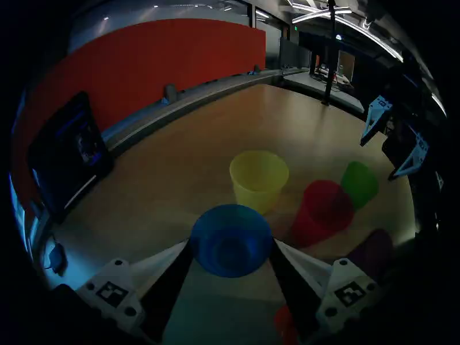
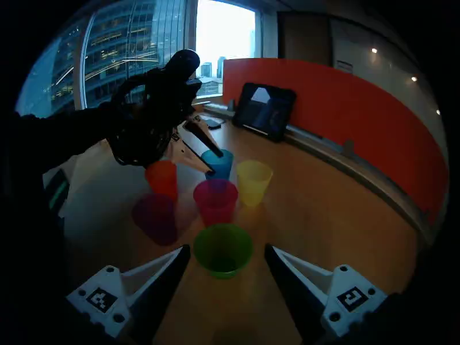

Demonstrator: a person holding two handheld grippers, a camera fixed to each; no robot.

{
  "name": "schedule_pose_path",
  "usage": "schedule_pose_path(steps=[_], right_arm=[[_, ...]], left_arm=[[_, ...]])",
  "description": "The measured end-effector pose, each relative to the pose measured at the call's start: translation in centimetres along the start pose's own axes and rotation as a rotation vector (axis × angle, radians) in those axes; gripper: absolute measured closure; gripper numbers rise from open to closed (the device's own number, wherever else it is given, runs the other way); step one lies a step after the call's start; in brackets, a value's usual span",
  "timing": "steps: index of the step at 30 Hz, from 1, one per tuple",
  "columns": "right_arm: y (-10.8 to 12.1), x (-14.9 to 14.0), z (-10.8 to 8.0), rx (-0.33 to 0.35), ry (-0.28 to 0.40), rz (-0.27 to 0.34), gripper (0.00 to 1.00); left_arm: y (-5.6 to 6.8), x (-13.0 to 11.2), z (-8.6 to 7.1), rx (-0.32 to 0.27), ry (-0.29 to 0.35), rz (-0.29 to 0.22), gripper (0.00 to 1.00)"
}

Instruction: Pour water

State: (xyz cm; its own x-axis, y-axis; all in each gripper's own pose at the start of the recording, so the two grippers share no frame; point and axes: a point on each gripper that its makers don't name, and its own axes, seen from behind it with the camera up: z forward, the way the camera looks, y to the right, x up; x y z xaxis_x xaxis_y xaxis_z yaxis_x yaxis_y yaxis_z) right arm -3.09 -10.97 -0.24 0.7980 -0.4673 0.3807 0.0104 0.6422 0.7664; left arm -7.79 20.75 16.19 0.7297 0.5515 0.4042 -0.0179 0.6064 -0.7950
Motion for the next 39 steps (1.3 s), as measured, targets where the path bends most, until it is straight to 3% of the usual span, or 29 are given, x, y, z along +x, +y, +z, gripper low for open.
schedule_pose_path(steps=[15,39], right_arm=[[-0.3,-1.0,1.0,0.008,-0.029,-0.001,0.00],[-0.1,-3.0,2.8,0.003,-0.084,-0.025,0.00]], left_arm=[[-0.5,1.2,-1.0,0.013,0.051,-0.012,0.12],[0.2,5.8,-8.0,0.051,0.246,-0.017,0.12]])
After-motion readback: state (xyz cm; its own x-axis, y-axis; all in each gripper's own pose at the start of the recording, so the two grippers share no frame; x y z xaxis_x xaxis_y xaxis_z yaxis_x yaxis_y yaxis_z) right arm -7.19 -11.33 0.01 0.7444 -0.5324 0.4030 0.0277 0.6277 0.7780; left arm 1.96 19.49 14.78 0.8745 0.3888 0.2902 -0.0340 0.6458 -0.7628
